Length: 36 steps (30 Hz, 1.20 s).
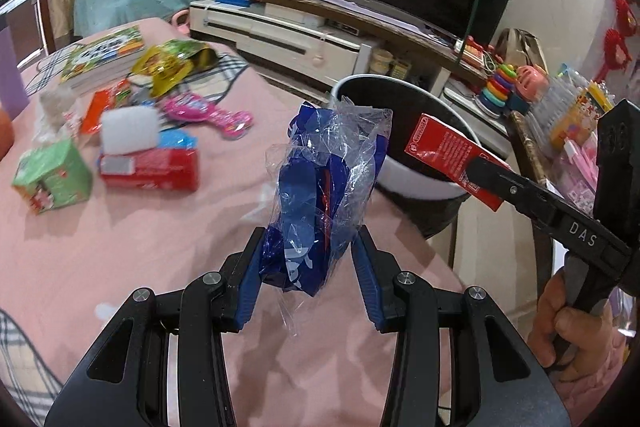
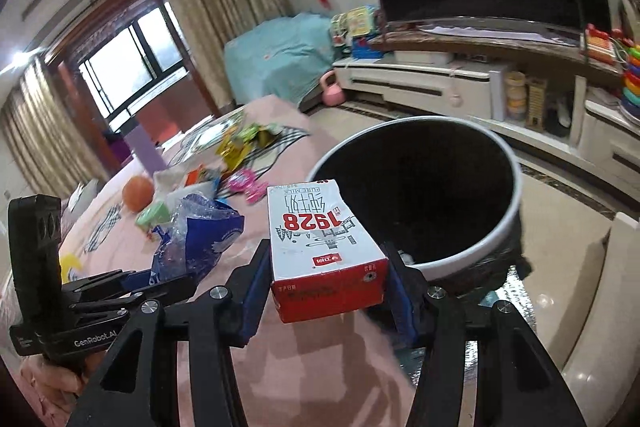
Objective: Collect trash
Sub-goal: 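Carry the bag and carton over the trash bin and open both tools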
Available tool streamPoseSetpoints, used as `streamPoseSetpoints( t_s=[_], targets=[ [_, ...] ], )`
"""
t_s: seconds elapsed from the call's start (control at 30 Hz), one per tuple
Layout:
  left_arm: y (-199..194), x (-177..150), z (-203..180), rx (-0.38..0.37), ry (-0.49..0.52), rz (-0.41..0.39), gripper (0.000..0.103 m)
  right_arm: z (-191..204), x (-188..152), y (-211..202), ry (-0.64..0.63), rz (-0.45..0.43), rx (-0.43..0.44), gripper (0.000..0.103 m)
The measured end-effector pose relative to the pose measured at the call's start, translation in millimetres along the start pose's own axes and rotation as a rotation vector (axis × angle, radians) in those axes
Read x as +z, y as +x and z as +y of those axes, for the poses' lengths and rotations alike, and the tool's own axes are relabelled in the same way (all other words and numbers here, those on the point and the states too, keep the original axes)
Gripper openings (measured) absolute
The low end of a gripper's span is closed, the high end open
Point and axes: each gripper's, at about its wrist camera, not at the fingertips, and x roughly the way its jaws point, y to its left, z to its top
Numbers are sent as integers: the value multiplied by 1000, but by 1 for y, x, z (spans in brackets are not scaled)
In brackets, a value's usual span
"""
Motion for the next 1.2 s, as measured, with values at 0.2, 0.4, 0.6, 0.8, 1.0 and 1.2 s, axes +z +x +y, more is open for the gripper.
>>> streamPoseSetpoints(
  t_s=[0.2,0.4,0.6,0.8,1.0,1.2],
  targets=[
    [14,16,-20,-12,41,13,42,-21,8,2,29,-4,-38,53],
    [32,31,-35,-15,68,40,42,-35,15,4,43,-6,-62,53],
    [44,41,-41,-15,77,57,42,-44,22,8,43,-2,-82,53],
    [54,54,-52,-6,100,66,42,-52,29,14,42,10,-101,53],
    [65,64,-63,0,126,74,43,-58,37,19,31,19,-120,53],
    [75,68,-66,-1,125,92,45,-66,42,23,31,29,-132,53]
  ],
)
